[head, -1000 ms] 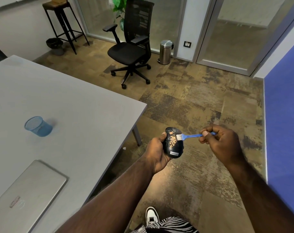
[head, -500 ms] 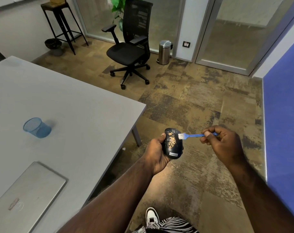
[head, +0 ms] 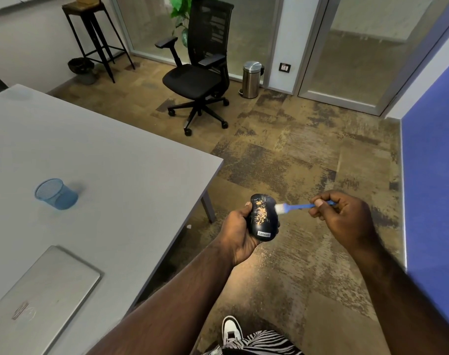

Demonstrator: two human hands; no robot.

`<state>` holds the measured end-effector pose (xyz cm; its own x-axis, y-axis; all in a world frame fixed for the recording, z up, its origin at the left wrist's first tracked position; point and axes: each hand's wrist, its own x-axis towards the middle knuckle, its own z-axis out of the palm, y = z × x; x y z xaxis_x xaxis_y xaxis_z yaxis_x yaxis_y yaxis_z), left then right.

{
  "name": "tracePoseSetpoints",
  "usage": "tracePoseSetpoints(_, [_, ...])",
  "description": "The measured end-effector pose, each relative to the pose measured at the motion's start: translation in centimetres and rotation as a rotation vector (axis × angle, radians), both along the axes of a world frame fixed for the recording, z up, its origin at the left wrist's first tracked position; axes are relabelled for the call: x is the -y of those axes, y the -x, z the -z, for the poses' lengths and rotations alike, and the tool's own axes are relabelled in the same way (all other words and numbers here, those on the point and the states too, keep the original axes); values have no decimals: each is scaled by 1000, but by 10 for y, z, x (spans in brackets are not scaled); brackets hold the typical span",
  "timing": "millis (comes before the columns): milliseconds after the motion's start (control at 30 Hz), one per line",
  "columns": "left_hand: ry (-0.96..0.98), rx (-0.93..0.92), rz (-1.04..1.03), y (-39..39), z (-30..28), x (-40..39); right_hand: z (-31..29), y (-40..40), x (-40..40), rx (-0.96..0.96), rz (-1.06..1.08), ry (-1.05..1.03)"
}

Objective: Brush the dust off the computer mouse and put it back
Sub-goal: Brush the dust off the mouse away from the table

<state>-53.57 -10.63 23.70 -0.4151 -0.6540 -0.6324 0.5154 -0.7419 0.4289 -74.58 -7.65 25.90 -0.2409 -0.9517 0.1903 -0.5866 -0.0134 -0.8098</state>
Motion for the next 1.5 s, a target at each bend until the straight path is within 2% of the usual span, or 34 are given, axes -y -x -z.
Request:
tracePoseSetpoints(133, [9, -11, 28, -2, -4, -2, 2, 2, 2, -87, 97, 68])
tracePoseSetpoints(267, [24, -1, 25, -2, -3, -2, -1, -2, -6, -94, -41, 70])
tracePoseSetpoints(367, [30, 18, 25, -3, -3, -2, -5, -3, -11, -41, -137, 104])
tracePoseSetpoints(533, [35, 59, 49, -2, -3, -4, -6, -5, -8, 63, -113, 132])
tracePoseSetpoints(667, [39, 73, 75, 3, -7, -7, 1, -7, 4, -46, -68, 59])
tracePoseSetpoints(800, [13, 65, 87, 5, -8, -10, 1, -4, 16, -56, 45, 16])
tracePoseSetpoints(900, [3, 48, 81, 6, -10, -11, -4, -7, 16, -11, -8, 40])
tracePoseSetpoints(1067, [7, 60, 93, 6, -10, -12, -9, -12, 17, -126, -34, 29])
tracePoseSetpoints(1233, [24, 57, 98, 8, -13, -12, -13, -9, 15, -84, -144, 49])
tracePoseSetpoints(1400, [23, 55, 103, 7, -14, -12, -15, -8, 17, -174, -86, 79])
tracePoseSetpoints(1500, [25, 57, 99, 6, -13, -12, -16, -6, 16, -182, -137, 83])
